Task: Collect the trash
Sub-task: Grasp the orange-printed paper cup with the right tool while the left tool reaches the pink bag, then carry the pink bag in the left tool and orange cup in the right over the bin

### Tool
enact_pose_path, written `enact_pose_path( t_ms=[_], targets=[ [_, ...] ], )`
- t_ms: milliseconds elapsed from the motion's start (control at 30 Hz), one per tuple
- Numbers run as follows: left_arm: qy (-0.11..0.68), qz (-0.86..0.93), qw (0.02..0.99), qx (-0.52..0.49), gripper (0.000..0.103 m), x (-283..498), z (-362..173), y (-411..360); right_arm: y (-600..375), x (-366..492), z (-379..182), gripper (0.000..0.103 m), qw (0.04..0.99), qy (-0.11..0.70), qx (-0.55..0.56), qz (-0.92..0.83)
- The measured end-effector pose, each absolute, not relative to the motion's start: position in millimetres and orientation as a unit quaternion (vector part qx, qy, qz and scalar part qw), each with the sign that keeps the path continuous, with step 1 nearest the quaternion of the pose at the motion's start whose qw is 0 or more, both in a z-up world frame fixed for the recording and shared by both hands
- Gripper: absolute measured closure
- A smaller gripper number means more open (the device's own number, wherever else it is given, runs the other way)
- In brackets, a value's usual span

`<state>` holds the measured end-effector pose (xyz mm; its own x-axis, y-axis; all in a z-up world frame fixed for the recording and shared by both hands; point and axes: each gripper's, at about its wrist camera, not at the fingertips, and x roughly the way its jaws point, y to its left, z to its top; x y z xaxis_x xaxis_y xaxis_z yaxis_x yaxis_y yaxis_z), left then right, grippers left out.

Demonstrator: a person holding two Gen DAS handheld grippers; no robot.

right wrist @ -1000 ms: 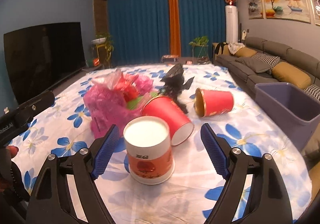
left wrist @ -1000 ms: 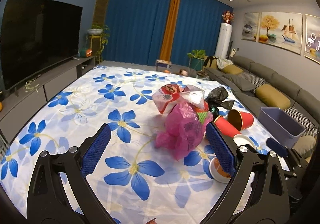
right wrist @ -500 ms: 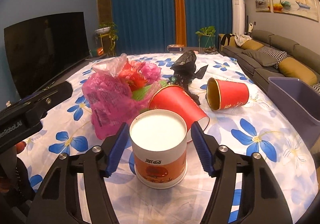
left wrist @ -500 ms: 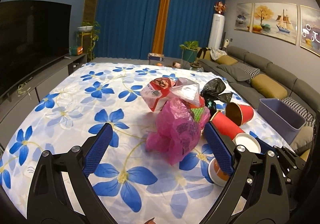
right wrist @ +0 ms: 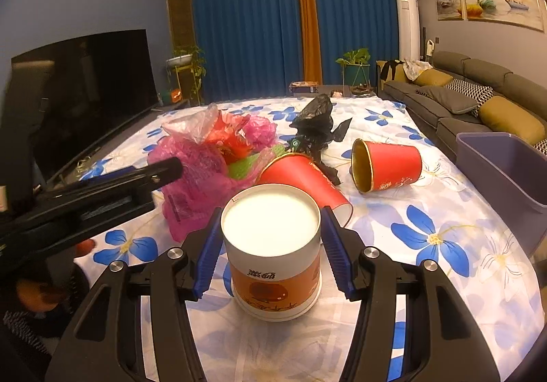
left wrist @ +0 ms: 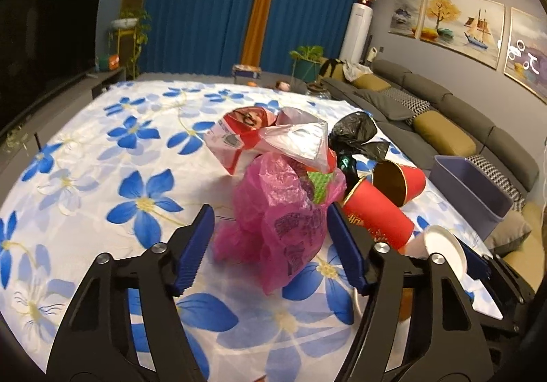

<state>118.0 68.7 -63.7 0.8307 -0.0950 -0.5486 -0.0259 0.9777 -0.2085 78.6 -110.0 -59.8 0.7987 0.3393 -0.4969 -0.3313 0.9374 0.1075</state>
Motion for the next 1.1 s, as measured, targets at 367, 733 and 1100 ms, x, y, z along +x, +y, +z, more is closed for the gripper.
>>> enact_pose_path(
  t_ms=[367,733,1100],
  targets=[
    [0.312,-0.056,0.941,-0.120,0.093,126,-75,69,-119,72,-58,0.048,0.949,0.260,0.013,0.175],
    [0.302,-0.092,0.942,-0.110,0.101,80,-63,63,-137,67,-51,0.048,0.955,0.247,0.025,0.159],
    [0.259,-0.092,0.955,-0.113,0.101,32,-34,77,-151,60,-40,0.048,0.960,0.233,0.038,0.149]
  ],
)
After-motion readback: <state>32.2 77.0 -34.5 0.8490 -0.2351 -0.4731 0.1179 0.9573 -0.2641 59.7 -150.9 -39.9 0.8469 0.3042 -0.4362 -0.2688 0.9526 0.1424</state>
